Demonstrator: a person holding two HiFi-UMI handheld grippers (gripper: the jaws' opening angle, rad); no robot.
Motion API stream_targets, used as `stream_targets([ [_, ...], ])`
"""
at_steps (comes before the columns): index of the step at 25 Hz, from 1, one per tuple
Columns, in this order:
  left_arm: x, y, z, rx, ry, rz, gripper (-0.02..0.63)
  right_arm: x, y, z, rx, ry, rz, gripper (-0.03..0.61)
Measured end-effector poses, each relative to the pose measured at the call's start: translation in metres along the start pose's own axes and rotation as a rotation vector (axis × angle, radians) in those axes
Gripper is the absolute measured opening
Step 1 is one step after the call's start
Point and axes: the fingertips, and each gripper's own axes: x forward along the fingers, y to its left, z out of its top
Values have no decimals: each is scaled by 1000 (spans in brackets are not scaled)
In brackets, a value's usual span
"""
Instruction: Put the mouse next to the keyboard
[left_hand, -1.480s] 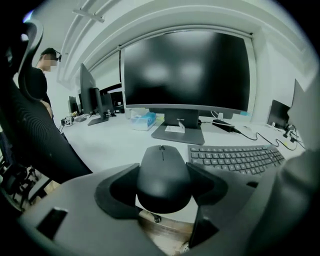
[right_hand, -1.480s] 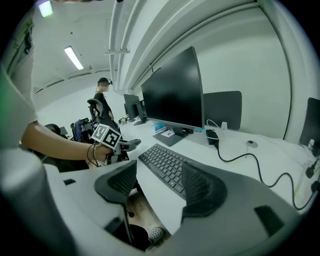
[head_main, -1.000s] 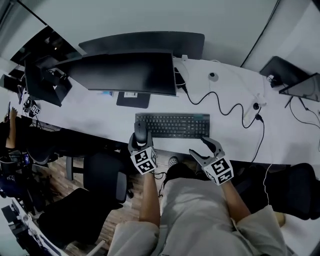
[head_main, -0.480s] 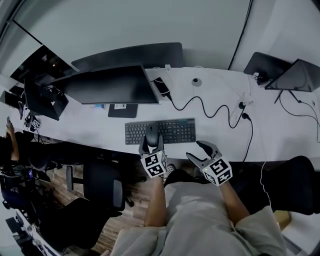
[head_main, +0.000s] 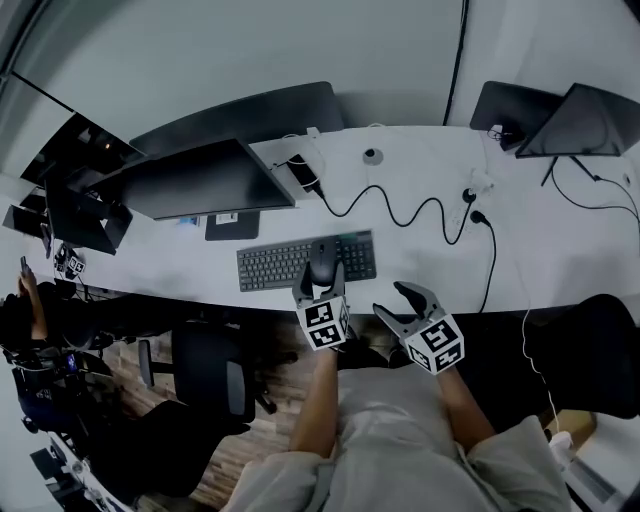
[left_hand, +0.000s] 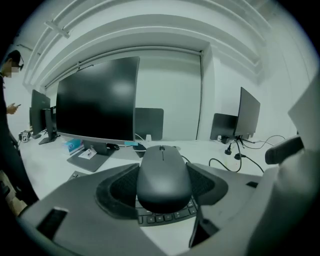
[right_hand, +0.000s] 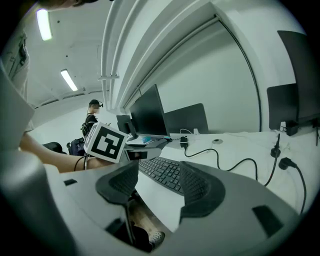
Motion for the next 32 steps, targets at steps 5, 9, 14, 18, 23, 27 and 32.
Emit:
stream_targets([
  [5,9,-30,-8,37,31,-40,299,-10,-10,-7,53,-24,-23,267],
  [9,15,-60,-25,26,70,-84,299,-24,-23,-14,109,-44,-38,261],
  [14,24,-87,-39,34,102,-109,299,-30,-39,-24,153,-51,-64,255],
  [18,32,-103,-49,44,124,-129,299,-30,-46,-32,168,-43,-77,249],
  [23,47,-120,-63,54,137,-153,299,-35,-53,-38,181,-45,-104,239],
  [27,50,-134,-73,60,167,-175,299,-37,-61,-49,203,-23,-109,241],
  [32,59,-149,-88,58,212,-190,299,-43,-76,-57,215,-7,-133,241],
])
